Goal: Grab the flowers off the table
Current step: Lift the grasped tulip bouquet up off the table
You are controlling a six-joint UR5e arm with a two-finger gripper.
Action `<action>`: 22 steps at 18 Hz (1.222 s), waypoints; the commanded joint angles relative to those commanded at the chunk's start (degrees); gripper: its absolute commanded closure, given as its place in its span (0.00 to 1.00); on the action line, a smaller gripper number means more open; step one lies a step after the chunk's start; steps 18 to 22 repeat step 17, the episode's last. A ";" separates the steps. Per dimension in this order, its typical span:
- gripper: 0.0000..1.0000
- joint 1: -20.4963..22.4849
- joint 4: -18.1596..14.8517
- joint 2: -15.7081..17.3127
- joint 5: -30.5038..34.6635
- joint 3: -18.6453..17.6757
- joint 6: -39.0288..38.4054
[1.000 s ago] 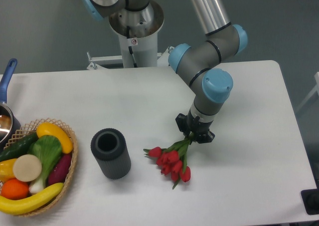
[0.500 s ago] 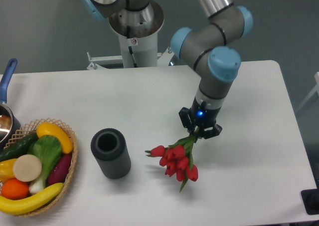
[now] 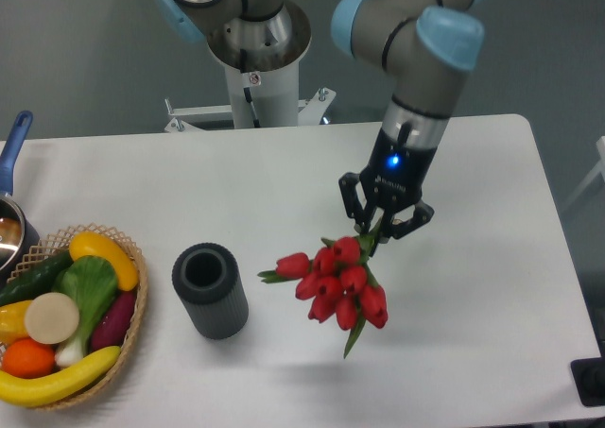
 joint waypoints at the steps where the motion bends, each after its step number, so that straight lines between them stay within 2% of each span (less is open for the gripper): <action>1: 0.76 0.70 0.00 0.35 -2.64 0.00 -0.61; 4: 0.76 2.11 0.00 1.58 -7.75 -0.44 -1.85; 9: 0.76 3.17 0.00 1.76 -10.66 -0.79 -1.85; 22: 0.76 3.43 0.35 1.68 -10.75 -0.79 -1.76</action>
